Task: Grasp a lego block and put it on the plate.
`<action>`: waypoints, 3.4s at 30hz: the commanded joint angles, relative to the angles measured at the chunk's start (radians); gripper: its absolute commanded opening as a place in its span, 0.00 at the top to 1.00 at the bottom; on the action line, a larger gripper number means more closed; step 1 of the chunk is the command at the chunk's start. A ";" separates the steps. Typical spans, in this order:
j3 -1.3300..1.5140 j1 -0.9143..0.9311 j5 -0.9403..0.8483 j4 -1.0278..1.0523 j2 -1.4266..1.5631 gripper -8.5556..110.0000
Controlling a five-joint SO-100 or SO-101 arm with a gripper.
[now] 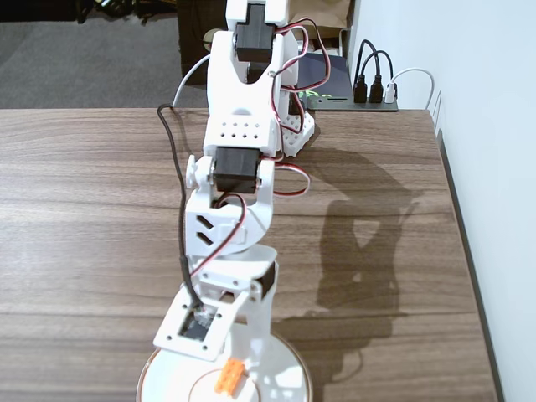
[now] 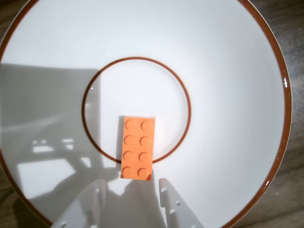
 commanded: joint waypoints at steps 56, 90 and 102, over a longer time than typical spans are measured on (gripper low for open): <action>1.439 -0.084 1.167 0.202 1.855 0.92; 1.615 -0.051 1.264 0.301 2.131 0.92; 1.615 -0.069 1.252 0.301 2.131 0.92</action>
